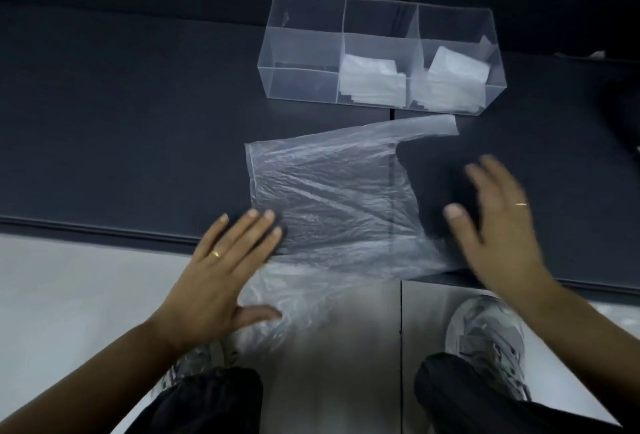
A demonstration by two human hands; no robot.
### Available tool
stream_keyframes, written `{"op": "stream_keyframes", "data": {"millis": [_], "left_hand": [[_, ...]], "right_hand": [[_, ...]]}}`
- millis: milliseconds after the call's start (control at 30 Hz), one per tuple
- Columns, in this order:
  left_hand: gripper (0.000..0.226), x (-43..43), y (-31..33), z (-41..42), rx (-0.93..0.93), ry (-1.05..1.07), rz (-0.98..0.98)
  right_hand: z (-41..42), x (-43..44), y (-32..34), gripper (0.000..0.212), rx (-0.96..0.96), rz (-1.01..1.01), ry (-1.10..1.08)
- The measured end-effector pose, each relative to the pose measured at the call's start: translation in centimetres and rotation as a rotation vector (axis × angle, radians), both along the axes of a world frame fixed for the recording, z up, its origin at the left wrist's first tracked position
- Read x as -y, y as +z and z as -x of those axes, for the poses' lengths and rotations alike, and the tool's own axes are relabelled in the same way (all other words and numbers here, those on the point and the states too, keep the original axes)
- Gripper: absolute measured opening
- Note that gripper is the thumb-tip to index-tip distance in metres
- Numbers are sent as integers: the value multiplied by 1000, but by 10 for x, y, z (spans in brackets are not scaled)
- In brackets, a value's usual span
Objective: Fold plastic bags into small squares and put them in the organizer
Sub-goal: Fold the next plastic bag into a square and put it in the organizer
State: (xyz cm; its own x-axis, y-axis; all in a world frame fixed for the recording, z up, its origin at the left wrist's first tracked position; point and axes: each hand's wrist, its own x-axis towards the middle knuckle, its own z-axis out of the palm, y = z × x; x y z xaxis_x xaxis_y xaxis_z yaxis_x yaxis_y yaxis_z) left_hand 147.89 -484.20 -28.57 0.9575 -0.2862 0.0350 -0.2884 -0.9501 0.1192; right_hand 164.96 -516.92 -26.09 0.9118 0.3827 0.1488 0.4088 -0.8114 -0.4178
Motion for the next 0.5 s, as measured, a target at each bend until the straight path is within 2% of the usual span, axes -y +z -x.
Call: {"op": "stream_keyframes", "data": {"millis": [67, 133, 200, 267, 333, 400, 500], "left_hand": [[81, 5, 0, 9, 9, -107, -40], [58, 12, 3, 5, 95, -125, -16], [35, 20, 12, -5, 205, -113, 106], [23, 30, 24, -11, 263, -100, 233], [26, 35, 34, -12, 241, -68, 314], [31, 33, 44, -13, 124, 13, 390], [18, 19, 64, -14, -141, 276, 683]], "right_hand": [[32, -33, 6, 80, -129, -34, 368], [61, -63, 2, 91, -114, 83, 671], [77, -83, -7, 92, -49, 197, 779], [79, -89, -9, 79, -7, 209, 698], [73, -82, -5, 52, 47, 122, 556], [65, -66, 3, 28, 110, 15, 465], [49, -30, 20, 21, 52, -34, 364]]}}
